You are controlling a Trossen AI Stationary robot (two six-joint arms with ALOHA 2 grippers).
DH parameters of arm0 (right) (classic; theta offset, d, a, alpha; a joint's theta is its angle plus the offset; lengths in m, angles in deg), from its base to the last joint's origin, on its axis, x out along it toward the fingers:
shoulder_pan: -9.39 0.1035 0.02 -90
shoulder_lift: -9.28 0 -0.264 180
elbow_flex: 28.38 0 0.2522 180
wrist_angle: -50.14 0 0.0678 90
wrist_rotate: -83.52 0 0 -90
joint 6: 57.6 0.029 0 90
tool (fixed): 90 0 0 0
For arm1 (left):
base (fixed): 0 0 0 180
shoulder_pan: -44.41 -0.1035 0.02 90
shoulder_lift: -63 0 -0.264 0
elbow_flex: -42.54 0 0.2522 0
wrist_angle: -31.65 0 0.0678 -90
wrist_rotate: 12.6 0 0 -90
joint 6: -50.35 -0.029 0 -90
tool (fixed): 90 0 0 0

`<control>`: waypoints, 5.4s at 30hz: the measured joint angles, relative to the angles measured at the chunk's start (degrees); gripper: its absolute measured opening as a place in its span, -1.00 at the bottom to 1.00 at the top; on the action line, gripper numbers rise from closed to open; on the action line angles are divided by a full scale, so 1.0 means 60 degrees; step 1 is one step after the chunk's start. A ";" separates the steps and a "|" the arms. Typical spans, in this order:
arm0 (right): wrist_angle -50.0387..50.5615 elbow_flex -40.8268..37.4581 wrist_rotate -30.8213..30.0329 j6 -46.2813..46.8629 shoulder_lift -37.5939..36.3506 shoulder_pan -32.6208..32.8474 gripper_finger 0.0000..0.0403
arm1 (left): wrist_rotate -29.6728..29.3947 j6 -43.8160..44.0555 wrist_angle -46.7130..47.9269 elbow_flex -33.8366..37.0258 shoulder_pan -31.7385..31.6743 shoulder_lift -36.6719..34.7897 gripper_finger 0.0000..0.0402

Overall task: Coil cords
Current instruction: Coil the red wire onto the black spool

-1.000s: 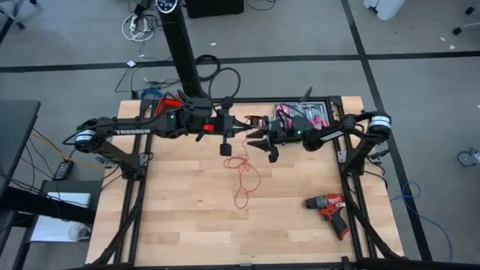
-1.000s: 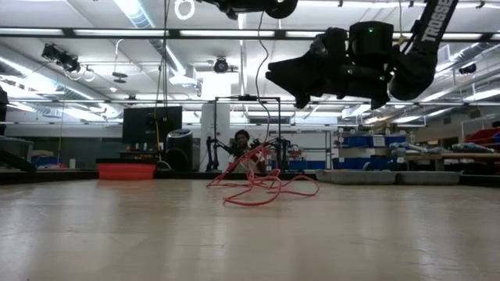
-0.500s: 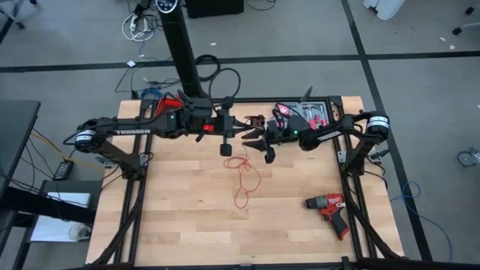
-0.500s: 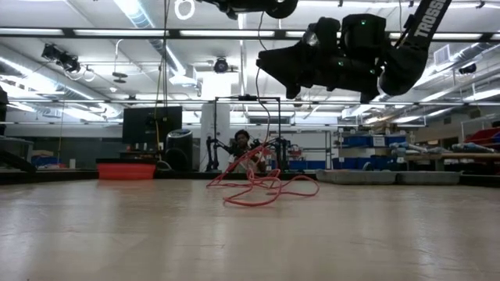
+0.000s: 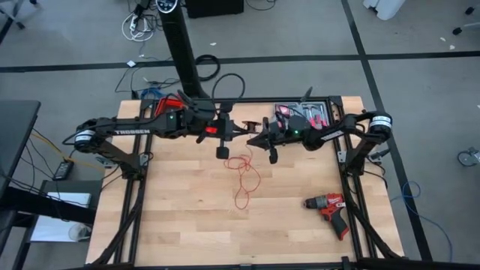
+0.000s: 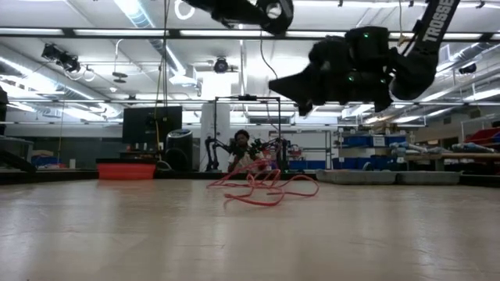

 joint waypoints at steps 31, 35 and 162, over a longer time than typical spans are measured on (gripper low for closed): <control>0.6456 0.0984 0.0843 -0.4487 -0.3904 -0.0464 -1.00 | 0.0407 0.2082 0.2110 0.0095 -0.0502 0.0580 -1.00; 0.8032 0.1820 0.1487 -0.4865 -0.3905 -0.0464 -1.00 | 0.0578 0.2346 0.2293 0.0098 -0.0503 0.0983 -1.00; 0.4410 0.0166 0.1408 -0.2447 -0.1636 0.0352 -0.99 | 0.2730 -0.0194 -0.1308 0.0091 -0.0608 0.0771 -1.00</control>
